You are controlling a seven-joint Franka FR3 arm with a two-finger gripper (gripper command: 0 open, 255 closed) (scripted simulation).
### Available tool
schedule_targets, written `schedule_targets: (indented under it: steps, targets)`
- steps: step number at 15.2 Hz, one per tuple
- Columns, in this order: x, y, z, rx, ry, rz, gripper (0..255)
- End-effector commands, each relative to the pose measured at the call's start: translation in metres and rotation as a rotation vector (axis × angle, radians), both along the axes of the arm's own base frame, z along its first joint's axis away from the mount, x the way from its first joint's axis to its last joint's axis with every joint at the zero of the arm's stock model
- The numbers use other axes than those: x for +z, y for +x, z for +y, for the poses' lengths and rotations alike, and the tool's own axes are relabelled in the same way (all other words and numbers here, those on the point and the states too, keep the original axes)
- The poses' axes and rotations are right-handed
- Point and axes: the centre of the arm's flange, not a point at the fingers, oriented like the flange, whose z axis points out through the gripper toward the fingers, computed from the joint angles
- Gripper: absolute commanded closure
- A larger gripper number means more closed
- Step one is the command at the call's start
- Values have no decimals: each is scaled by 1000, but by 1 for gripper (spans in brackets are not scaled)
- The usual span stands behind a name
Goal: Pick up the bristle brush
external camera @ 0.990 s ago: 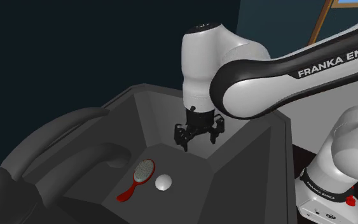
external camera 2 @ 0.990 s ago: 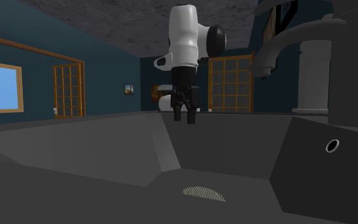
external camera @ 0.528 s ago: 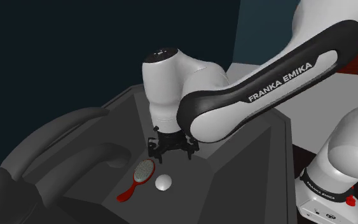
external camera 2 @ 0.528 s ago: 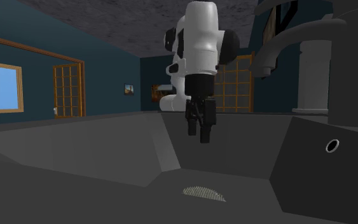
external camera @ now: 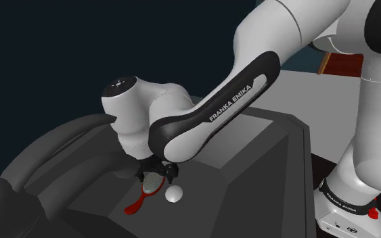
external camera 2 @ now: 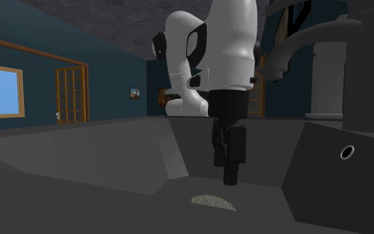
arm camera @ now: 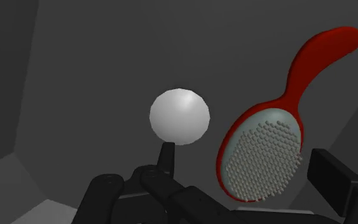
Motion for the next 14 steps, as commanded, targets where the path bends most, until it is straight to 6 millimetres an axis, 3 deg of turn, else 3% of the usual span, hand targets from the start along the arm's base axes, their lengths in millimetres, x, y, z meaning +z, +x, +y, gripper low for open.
schedule_targets:
  steps: [1, 2, 9, 12, 13, 14]
  targets:
    - [-13, 18, 17, -59, -9, -7, 0]
    - [-18, 27, 25, -86, -11, -9, 0]
    - [-55, 27, 25, -86, -12, -9, 0]
    - [-58, 27, 25, -86, -12, -9, 0]
    - [-59, 28, 26, -85, -11, -9, 255]
    - [-58, 30, 27, -85, -11, -9, 255]
